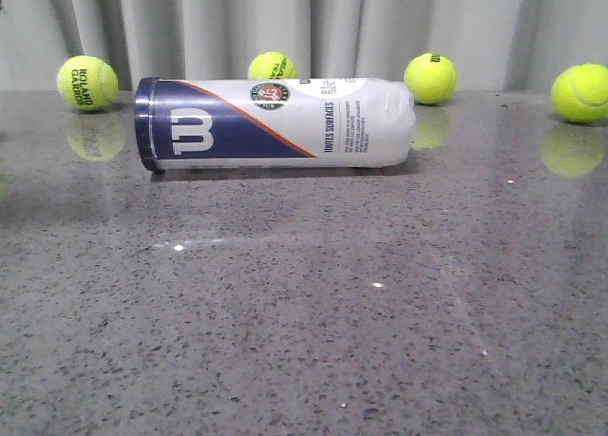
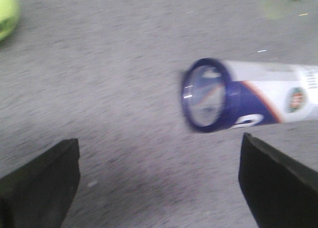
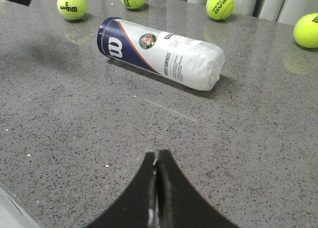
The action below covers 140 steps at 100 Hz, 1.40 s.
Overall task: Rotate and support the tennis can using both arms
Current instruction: 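Reach the left gripper to the can's navy end and grasp it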
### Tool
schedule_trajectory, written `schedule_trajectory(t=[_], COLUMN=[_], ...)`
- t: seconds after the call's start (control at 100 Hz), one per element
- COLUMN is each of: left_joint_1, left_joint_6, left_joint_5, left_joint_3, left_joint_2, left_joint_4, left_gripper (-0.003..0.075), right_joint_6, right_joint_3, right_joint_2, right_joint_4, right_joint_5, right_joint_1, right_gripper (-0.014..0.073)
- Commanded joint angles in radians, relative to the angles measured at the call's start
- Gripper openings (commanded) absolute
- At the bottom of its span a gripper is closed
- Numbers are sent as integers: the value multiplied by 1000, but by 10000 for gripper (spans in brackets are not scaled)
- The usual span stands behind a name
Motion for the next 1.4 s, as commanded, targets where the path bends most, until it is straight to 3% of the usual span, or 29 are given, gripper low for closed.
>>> schedule_trajectory(t=[0.0, 0.38, 0.75, 1.39], left_joint_1=[-7, -7, -51, -166], left_joint_6=[131, 337, 353, 400], left_joint_5=[3, 182, 313, 392], left_joint_3=[-54, -160, -250, -331], left_joint_2=[26, 256, 451, 642], left_joint_4=[-211, -465, -519, -694], left_gripper=[620, 620, 620, 619], right_joint_6=[2, 2, 2, 2], right_joint_3=[-25, -25, -25, -25], right_joint_2=[8, 8, 8, 8], right_joint_4=[-12, -12, -12, -12], right_joint_5=[-84, -84, -84, -84], right_joint_1=[-1, -1, -1, -1], right_gripper=[-67, -67, -67, -67])
